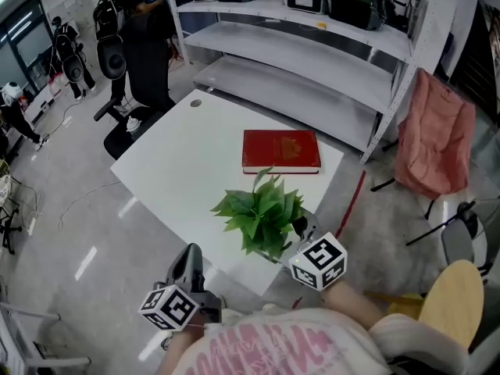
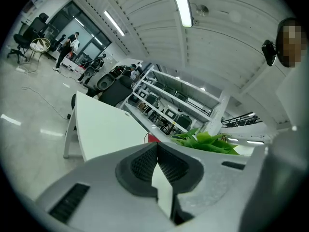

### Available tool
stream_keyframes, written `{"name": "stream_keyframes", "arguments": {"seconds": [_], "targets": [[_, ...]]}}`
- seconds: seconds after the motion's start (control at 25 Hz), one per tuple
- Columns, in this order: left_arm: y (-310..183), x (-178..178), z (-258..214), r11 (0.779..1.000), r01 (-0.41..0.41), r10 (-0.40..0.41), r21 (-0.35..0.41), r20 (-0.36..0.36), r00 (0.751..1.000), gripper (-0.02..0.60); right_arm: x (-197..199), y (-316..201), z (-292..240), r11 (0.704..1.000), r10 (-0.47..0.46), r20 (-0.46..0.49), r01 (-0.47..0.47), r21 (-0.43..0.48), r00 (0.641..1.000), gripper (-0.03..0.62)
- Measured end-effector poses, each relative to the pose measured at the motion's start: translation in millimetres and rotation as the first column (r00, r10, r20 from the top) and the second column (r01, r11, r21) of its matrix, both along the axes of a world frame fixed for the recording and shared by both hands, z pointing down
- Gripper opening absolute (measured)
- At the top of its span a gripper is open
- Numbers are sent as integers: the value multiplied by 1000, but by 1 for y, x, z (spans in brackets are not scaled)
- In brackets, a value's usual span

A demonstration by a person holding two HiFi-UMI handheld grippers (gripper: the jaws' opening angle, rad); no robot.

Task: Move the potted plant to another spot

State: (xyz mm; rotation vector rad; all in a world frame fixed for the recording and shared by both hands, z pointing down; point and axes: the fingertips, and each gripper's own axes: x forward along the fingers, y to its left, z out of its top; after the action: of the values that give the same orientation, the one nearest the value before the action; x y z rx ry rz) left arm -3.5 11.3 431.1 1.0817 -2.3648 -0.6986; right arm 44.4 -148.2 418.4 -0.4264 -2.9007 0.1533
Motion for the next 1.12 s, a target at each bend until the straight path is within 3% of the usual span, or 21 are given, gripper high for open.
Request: {"name": "stream_keyframes", "arguments": {"seconds": [0.16, 0.44, 0.72, 1.12], "targets": [[12, -17, 5, 999, -10, 11, 32, -15, 1000, 2, -15, 14, 1, 1000, -3, -4, 3, 22, 1000, 502], [40, -70, 7, 992, -109, 111, 57, -32, 993, 2, -62, 48, -7, 998, 62, -13, -62, 28, 998, 502], [85, -145, -2, 979, -199, 199, 51, -3, 980, 3, -117, 98, -13, 989, 149, 0, -149, 14, 989, 502], [182, -248, -12, 972, -235, 235, 27, 20, 972, 2, -208, 180, -26, 971, 240, 34, -240, -8, 970, 502]]}}
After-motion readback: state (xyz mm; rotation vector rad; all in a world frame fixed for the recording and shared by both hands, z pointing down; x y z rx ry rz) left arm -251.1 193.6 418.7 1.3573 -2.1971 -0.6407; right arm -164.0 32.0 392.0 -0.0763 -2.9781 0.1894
